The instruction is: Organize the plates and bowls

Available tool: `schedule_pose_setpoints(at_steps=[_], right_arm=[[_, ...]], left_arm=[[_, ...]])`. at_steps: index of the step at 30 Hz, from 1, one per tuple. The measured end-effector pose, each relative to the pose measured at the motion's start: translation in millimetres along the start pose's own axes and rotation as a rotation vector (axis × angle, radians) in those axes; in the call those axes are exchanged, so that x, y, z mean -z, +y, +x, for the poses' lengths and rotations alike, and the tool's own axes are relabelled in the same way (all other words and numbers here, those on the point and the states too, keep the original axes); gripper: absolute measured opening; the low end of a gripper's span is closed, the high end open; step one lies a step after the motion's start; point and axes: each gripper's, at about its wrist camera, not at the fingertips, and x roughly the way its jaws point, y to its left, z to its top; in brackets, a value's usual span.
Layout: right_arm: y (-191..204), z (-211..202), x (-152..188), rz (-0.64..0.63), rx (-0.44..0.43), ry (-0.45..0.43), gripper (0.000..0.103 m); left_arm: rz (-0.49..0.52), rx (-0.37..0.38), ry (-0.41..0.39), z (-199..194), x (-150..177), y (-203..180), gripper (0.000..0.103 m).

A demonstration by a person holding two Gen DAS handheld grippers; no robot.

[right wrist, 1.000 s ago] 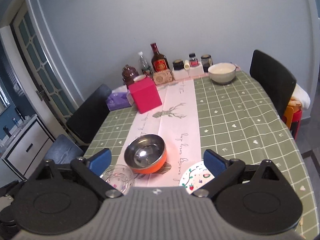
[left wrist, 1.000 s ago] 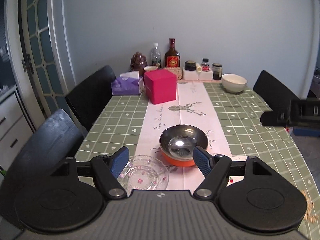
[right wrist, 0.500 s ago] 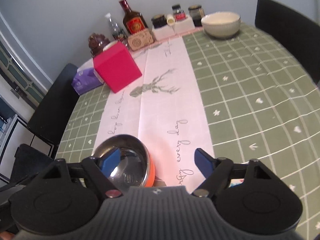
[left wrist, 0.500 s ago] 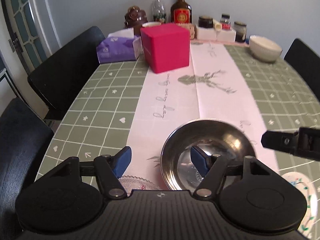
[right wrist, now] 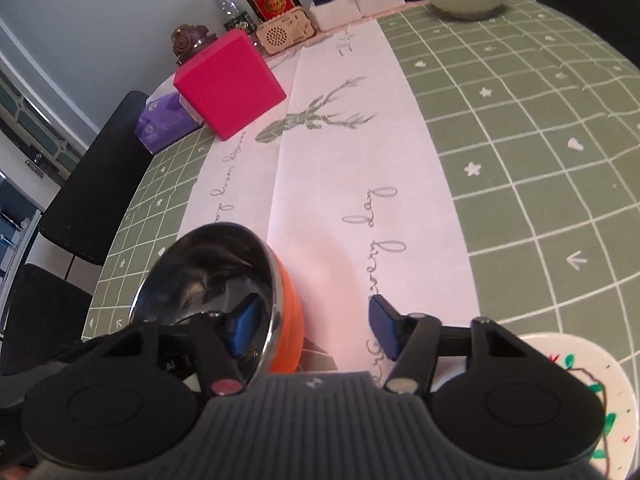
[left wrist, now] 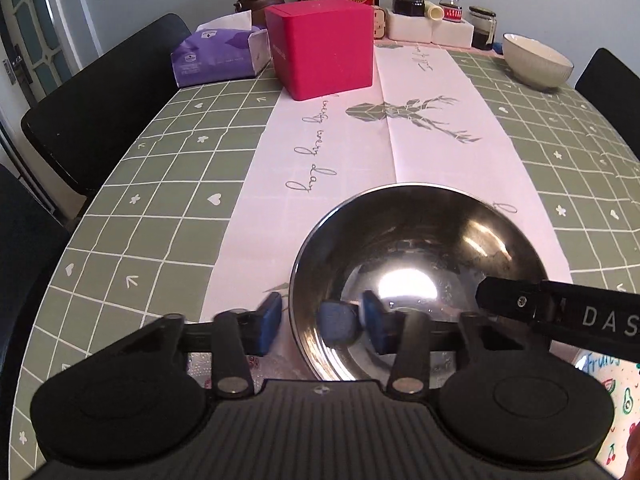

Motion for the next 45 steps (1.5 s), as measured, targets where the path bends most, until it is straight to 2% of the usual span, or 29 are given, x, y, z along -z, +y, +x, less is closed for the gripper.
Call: schedule_pose_setpoints(at_steps=[2,4,7,8,12,19,22,30,40,45], right_arm=[[1,0,1,-0.006,0.0,-0.001,0.049],[4,-1,2,-0.019,0.007,-0.002,0.043],[10,-2,1,-0.034,-0.006,0.015,0.026],[13,-2,1,-0.043,-0.004,0.018,0.018],[22,-5,5,-0.077,0.061,0.001,0.012],[17,-9,11,-0.017,0.055,0.022,0.009],[15,-12,12,0.005,0.058,0.023,0.008],[19,-36,17,0.005,0.027,0.007,0.008],[46,-96,22,-0.017,0.008,-0.031,0.008],[61,-138,33,-0.038,-0.002,-0.052,0.008]], left_arm=[[0.014,-0.006,-0.008,-1,1,-3,0.033],[0.015,-0.011,-0.016,-2,1,-4,0.03],[-0.005,-0.015,-0.023,-5,-1,-3,0.025],[-0.009,-0.015,-0.022,-6,-1,-3,0.023],[-0.029,-0.01,-0.018,-11,-2,0,0.018],[0.017,-0.056,-0.039,-24,1,-7,0.013],[0.019,-0.054,-0.038,-30,2,-8,0.01],[0.056,-0.069,-0.072,-59,6,-10,0.01],[-0.004,-0.076,-0.074,-125,3,0,0.01],[-0.033,-0.047,-0.036,-165,16,10,0.011]])
